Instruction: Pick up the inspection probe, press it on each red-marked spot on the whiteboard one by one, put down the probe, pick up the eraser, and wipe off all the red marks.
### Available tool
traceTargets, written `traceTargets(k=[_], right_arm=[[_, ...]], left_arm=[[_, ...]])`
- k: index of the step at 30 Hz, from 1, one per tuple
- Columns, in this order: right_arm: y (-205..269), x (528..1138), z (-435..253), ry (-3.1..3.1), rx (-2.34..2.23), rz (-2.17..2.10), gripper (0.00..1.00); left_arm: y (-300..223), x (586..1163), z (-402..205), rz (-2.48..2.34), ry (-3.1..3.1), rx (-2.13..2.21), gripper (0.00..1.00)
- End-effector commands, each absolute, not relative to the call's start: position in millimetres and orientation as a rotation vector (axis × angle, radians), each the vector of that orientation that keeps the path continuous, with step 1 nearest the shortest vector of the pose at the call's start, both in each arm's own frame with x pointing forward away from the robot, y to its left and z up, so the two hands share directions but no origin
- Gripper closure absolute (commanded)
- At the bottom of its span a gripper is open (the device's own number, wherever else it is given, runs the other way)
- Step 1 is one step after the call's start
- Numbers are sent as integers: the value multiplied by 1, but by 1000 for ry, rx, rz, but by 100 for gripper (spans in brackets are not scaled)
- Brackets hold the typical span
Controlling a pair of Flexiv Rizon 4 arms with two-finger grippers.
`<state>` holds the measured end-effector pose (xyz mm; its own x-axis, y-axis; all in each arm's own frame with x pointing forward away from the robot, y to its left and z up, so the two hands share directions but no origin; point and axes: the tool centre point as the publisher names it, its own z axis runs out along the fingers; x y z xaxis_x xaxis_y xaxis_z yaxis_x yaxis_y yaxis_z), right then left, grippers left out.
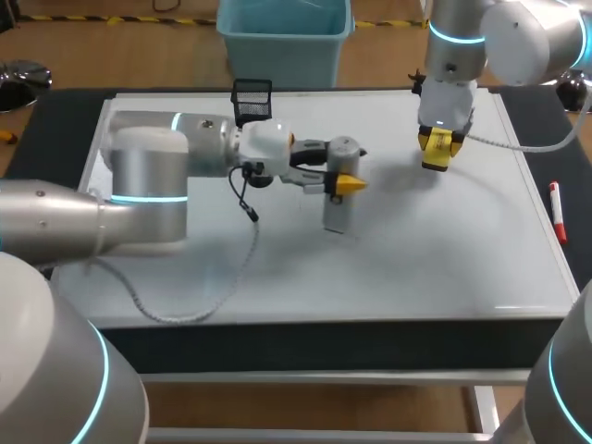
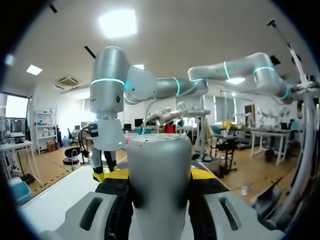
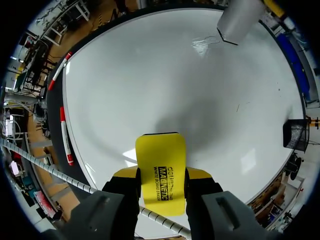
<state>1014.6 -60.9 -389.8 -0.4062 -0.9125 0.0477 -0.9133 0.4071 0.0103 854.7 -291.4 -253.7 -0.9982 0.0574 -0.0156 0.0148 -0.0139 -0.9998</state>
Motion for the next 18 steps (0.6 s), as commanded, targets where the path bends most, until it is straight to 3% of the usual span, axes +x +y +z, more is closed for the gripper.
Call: traceTargets(k=[1,18], right_arm=[[-61,1016,-389,-2593,1687,30,100],[-61,1016,-389,-2593,1687,30,100]], left_arm=[[-267,846,-240,2233,-2253,7,100],[-194,891,-228,2349,-2299,180,100]])
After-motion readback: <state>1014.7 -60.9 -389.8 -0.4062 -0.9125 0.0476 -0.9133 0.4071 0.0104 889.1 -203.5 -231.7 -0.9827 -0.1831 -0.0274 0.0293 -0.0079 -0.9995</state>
